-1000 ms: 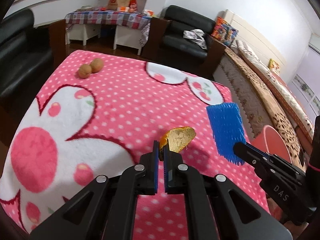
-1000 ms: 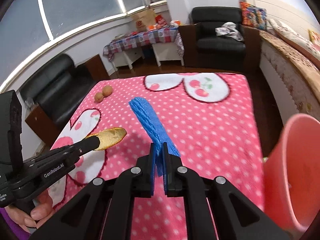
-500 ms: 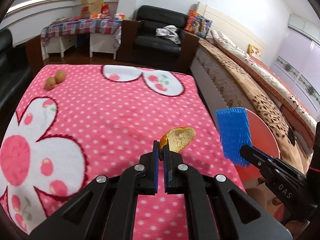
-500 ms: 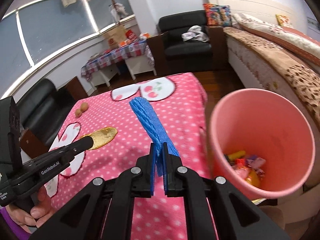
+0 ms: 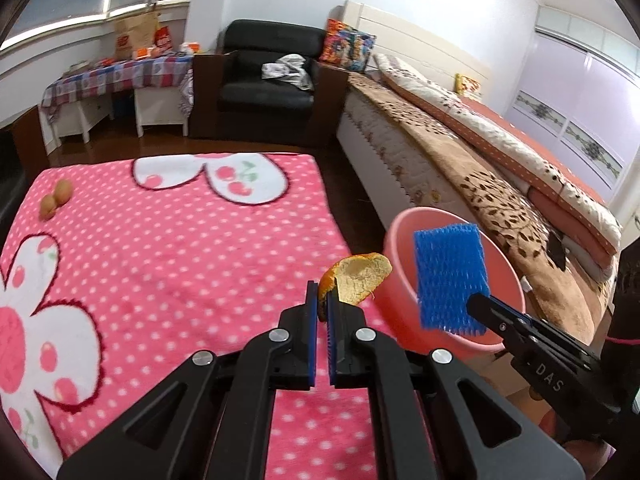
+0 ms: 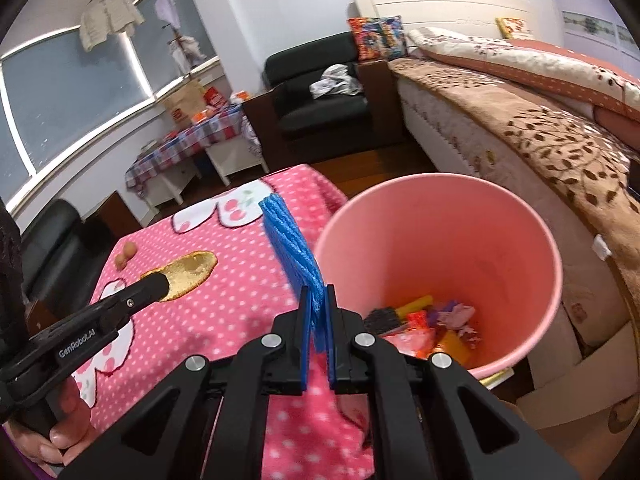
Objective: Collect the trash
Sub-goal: 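Carry the yellow chip and blue mesh pad in both grippers over the pink bucket, then open both grippers to drop the chip and blue pad into the bucket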
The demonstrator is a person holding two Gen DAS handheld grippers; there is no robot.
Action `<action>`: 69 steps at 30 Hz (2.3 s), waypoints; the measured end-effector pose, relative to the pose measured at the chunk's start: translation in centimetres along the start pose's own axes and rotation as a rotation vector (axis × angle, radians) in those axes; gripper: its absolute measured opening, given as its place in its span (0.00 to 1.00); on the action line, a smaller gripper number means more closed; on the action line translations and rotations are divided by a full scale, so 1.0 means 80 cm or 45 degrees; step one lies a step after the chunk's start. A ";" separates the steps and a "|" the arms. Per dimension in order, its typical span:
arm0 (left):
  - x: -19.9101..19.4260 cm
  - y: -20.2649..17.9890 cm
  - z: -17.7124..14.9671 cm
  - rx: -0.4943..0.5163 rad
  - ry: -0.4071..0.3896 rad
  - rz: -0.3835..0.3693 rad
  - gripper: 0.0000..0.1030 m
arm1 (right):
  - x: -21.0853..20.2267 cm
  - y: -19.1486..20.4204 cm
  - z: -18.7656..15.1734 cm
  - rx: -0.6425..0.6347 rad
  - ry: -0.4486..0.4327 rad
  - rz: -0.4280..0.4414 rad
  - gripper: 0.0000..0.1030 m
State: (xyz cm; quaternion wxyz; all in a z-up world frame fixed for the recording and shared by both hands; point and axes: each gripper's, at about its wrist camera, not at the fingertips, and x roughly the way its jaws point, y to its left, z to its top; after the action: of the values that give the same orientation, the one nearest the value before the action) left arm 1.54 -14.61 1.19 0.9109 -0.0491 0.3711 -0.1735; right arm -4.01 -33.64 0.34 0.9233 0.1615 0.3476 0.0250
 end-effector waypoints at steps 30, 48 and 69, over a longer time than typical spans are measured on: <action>0.085 -0.101 -0.008 0.176 0.115 -0.098 0.03 | 0.006 -0.086 0.001 0.165 0.000 -0.142 0.06; 0.110 -0.113 -0.016 0.222 0.181 -0.128 0.03 | 0.016 -0.096 -0.002 0.171 0.027 -0.209 0.06; 0.111 -0.116 -0.017 0.219 0.215 -0.147 0.04 | 0.011 -0.098 -0.001 0.181 0.021 -0.241 0.06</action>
State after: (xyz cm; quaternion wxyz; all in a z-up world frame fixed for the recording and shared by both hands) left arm 3.92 -26.33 -3.60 0.8658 0.0227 0.4266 -0.2605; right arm -3.90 -40.91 -2.73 0.9049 0.1929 0.3696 -0.0858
